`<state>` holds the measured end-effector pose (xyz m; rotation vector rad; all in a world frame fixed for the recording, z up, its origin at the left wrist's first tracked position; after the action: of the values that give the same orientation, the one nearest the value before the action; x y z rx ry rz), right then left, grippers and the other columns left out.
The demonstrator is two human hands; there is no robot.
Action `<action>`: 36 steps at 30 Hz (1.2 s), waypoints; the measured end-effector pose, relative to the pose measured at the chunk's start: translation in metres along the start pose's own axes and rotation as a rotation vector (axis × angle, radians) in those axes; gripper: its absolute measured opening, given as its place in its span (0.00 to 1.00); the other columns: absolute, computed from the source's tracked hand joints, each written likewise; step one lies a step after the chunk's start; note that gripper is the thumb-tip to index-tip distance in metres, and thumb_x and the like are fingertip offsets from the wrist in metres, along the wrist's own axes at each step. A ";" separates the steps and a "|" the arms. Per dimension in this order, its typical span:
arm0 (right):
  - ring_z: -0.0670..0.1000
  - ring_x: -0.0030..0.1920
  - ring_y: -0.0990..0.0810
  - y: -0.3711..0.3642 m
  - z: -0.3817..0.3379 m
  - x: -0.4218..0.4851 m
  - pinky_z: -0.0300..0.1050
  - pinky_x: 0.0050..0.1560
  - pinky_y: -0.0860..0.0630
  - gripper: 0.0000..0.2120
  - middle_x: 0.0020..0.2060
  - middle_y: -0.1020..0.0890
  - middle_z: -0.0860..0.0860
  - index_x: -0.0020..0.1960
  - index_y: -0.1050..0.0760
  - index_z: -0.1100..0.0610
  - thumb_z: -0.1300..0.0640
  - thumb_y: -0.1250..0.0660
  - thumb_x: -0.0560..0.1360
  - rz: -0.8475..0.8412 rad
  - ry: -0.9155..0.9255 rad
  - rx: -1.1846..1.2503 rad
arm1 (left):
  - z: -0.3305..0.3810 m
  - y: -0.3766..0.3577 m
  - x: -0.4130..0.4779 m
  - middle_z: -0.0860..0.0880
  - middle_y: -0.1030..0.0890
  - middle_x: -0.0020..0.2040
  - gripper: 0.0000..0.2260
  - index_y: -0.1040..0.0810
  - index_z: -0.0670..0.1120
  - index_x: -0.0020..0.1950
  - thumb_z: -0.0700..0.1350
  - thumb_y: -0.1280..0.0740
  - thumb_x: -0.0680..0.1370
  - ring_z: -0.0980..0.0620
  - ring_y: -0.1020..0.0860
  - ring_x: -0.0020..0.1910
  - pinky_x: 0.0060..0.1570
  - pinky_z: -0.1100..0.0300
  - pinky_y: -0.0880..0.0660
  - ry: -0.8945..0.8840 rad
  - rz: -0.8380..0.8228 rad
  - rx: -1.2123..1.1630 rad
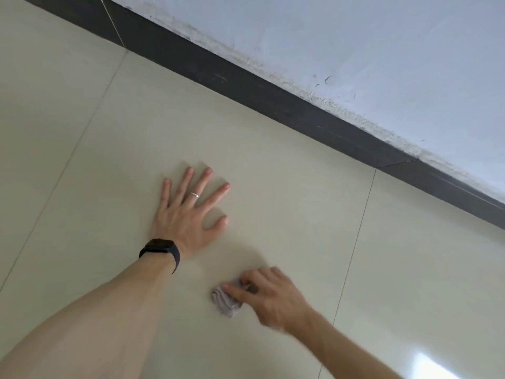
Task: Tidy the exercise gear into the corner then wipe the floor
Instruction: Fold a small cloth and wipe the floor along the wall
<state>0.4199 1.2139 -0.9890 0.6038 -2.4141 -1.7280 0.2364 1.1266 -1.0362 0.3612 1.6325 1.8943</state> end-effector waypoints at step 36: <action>0.61 0.48 0.26 -0.017 -0.025 -0.003 0.54 0.47 0.28 0.27 0.53 0.26 0.56 0.70 0.27 0.47 0.62 0.33 0.73 0.457 -0.886 0.165 | -0.057 -0.029 -0.245 0.58 0.69 0.79 0.27 0.64 0.67 0.78 0.63 0.53 0.82 0.54 0.69 0.78 0.76 0.42 0.65 0.226 -0.272 -0.059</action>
<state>0.4347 1.1883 -0.9953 -0.8442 -2.8791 -1.8082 0.4032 0.9358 -1.0325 -0.1005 1.6684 1.8202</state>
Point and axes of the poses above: each hand's wrist, its own x-axis towards the middle knuckle, its own y-axis out of the back of the hand, z = x × y, the point moved 9 cm from there along x, towards the middle knuckle
